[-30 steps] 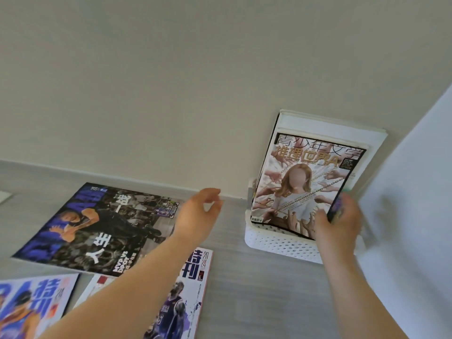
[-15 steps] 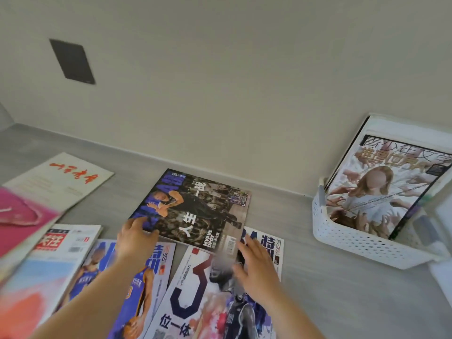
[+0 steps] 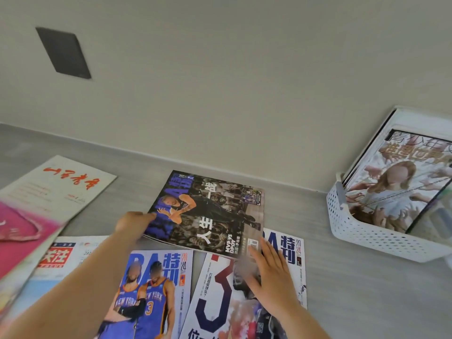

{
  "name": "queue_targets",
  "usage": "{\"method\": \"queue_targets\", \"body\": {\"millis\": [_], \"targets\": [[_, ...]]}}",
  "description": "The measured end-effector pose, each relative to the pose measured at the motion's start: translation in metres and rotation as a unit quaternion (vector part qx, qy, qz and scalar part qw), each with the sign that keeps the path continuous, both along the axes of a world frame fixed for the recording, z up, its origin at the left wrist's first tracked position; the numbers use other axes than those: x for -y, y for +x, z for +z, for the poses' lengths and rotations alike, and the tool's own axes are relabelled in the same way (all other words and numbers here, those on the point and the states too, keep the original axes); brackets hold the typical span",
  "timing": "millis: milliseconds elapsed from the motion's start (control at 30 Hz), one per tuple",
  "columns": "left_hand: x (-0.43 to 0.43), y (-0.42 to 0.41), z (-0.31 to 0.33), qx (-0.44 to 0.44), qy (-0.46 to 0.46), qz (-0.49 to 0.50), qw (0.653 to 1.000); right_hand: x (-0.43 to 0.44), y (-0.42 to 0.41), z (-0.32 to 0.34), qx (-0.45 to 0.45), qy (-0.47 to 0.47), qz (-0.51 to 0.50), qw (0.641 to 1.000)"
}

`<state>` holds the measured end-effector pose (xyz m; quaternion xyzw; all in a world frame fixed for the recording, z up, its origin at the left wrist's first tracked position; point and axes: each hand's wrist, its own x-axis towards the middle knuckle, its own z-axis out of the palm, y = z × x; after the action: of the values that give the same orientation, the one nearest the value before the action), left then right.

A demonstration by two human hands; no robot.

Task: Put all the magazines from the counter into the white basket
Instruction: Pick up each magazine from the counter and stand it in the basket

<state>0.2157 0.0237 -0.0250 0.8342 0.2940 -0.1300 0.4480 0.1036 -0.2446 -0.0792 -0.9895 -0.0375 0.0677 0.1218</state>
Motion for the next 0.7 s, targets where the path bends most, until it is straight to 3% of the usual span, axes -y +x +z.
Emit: {"method": "queue_targets", "body": {"millis": [67, 100, 333, 467, 700], "targets": [[-0.003, 0.001, 0.008, -0.005, -0.142, 0.024, 0.990, 0.000, 0.000, -0.001, -0.002, 0.007, -0.002, 1.000], [-0.002, 0.000, 0.012, -0.010, -0.170, 0.008, 0.985, 0.000, 0.000, -0.001, -0.002, 0.011, -0.002, 1.000], [0.007, -0.002, 0.033, 0.092, -0.134, -0.051, 0.985, 0.004, 0.004, 0.014, -0.045, 0.114, -0.040, 0.992], [0.011, -0.007, 0.062, 0.182, -0.184, -0.083, 0.962, 0.008, 0.016, 0.047, 0.023, 0.241, -0.122, 0.962], [0.026, -0.024, 0.114, 0.286, -0.179, -0.190, 0.922, 0.033, 0.050, 0.129, 0.158, 0.361, -0.204, 0.896]]}}
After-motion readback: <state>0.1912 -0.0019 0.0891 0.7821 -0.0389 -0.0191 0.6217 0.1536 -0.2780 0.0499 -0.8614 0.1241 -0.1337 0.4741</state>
